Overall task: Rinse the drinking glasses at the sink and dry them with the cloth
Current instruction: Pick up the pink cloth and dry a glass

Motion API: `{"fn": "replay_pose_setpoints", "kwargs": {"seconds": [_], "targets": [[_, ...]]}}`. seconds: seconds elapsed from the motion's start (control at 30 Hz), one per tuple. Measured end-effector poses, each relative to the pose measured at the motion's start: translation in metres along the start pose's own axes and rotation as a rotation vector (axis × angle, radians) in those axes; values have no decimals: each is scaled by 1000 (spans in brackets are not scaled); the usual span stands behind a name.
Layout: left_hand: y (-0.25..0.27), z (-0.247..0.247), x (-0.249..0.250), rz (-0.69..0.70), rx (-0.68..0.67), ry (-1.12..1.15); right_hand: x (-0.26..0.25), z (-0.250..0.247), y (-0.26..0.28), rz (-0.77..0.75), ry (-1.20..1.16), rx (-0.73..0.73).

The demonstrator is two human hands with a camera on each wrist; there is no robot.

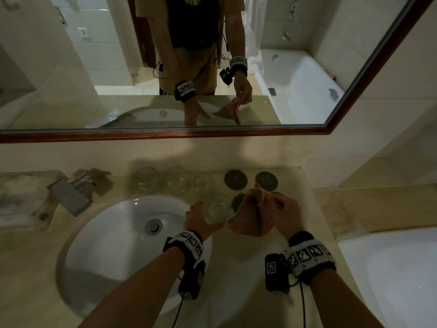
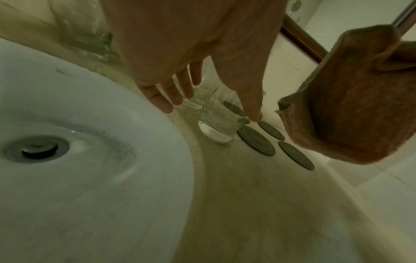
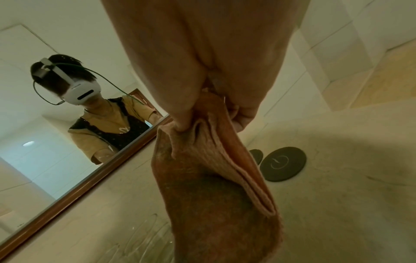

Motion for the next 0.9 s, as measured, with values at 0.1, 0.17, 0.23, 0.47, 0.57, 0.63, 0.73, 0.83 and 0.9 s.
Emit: {"fn": "replay_pose_setpoints", "kwargs": {"seconds": [0.1,0.17,0.23,0.47,0.57,0.63,0.73,0.83,0.9], "targets": [[-2,5,3,-13,19,53,-6,-2,2,-8,43,-37],[-5,7,6,-19,12,69,-7,-6,2,3,96,-28],[-8,8,9,-16,2,58,-7,-11,2,27,105,-18],[-18,15,11,-32,-24,90,-6,-26,6,114,33,25],[-19,19,11,-49,-25,172,-6,-30,10,93,38,18],[-22,22,9,-56,-12,220,-8,-31,13,42,89,6],[-23,25,9,-63,4,243,-4,-34,15,33,113,87],[-23,25,11,-36,16,238,6,-37,14,55,131,183],[-22,23,11,-22,17,248,10,-38,14,92,141,207]]}}
Point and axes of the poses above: each hand's wrist, its own y-axis away from the middle knuckle, its own z-axis out of the palm, x = y × z, the point moved 3 cm from there along -y, towards the middle knuckle, and after that the axes turned 3 degrees about -z, right-handed, at the moved point
